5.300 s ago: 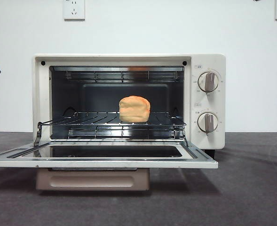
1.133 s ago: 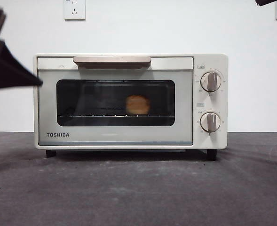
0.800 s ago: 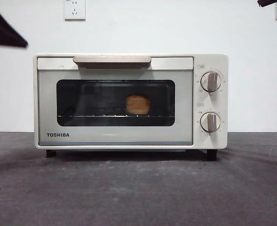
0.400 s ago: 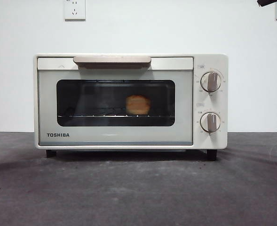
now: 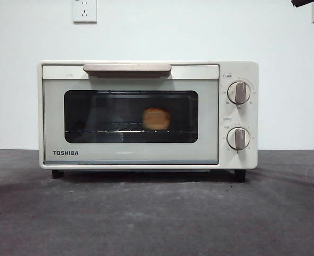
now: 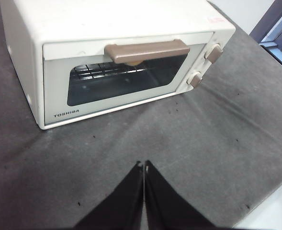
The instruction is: The left arm flap open the oven, the right arm pick bread and place it into oven, the left arm flap close the oven
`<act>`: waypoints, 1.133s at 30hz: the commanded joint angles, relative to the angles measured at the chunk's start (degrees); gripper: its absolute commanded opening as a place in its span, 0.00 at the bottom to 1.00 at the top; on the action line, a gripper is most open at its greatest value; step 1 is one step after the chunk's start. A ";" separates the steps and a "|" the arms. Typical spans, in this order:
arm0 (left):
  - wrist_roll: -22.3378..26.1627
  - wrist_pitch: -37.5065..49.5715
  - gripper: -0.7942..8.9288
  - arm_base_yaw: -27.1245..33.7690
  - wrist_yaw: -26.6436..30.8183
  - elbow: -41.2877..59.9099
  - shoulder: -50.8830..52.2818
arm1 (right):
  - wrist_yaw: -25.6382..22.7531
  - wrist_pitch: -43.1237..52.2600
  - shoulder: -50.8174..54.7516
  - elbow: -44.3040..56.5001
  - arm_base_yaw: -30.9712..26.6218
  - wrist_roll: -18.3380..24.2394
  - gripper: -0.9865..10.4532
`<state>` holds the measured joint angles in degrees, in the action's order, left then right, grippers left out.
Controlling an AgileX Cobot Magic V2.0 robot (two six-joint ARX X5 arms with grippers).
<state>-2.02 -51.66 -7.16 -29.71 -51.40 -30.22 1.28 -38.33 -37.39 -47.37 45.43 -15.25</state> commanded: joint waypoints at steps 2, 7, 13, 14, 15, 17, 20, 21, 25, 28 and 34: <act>1.18 0.28 0.09 -0.11 0.17 -1.01 -0.17 | -0.22 0.57 -0.37 -0.59 0.57 -0.15 0.44; 1.18 0.28 0.09 -0.11 0.17 -1.01 -0.17 | -0.22 0.46 -0.37 -0.59 0.57 -0.13 0.32; 1.18 0.26 0.09 -0.11 0.17 -1.01 -0.17 | -0.28 0.17 -0.37 -0.59 0.57 0.24 0.09; 1.18 0.26 0.09 -0.11 0.17 -1.01 -0.17 | -0.24 0.17 -0.35 -0.57 0.57 0.20 0.09; 1.18 0.26 0.09 -0.11 0.17 -1.01 -0.17 | -0.20 0.17 -0.35 -0.59 0.57 0.09 0.09; 1.18 0.26 0.09 -0.11 0.17 -1.01 -0.17 | -0.22 0.31 -0.31 -0.59 0.57 0.28 0.09; 1.18 0.26 0.09 -0.11 0.17 -1.01 -0.17 | -0.24 0.77 -0.31 -0.59 0.57 0.28 0.09; 1.18 0.26 0.09 -0.11 0.17 -1.01 -0.17 | -0.24 0.92 -0.31 -0.59 0.57 0.28 0.09; 1.18 0.26 0.09 -0.11 0.17 -1.01 -0.17 | -0.22 1.31 -0.31 -0.61 0.57 0.28 0.09; 1.18 0.26 0.09 -0.11 0.17 -1.01 -0.17 | -0.22 1.79 -0.31 -0.61 0.57 0.28 0.09; 1.18 0.52 0.09 -0.09 0.17 -1.01 -0.13 | -0.22 2.43 -0.31 -0.61 0.57 0.28 0.09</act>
<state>-1.80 -51.62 -7.16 -29.69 -51.42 -30.20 1.28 -36.60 -37.39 -47.37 45.43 -15.20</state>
